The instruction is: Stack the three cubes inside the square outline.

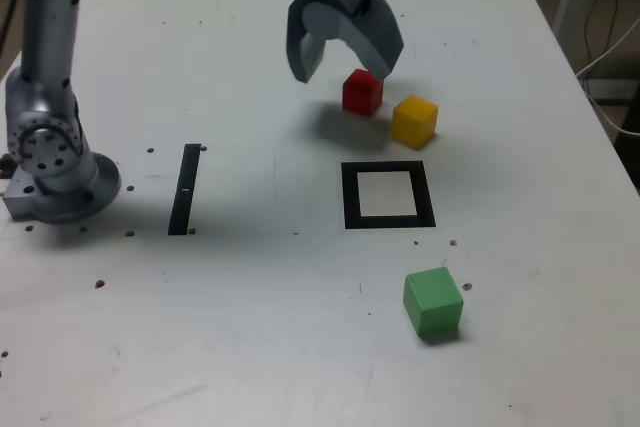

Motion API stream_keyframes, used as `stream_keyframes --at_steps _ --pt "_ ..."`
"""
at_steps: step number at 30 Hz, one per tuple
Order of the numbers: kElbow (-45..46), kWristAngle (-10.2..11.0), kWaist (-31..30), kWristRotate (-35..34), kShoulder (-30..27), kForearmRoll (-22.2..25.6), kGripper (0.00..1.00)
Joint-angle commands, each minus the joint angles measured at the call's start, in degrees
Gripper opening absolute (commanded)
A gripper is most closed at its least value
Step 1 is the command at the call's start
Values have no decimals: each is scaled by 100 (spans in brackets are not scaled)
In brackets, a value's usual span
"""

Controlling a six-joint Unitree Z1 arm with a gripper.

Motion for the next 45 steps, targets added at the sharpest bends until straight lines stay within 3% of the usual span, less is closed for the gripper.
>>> stream_keyframes --at_steps 1,7,24,30,39,45 --pt "-156 29 66 194 146 25 100" --pt "-405 112 171 473 476 17 99" --pt "-459 262 130 383 909 -117 91" --pt "-401 313 38 184 964 -241 76" --pt "-378 376 -46 -50 962 -378 40" --pt "-369 376 -60 -52 953 -372 33"
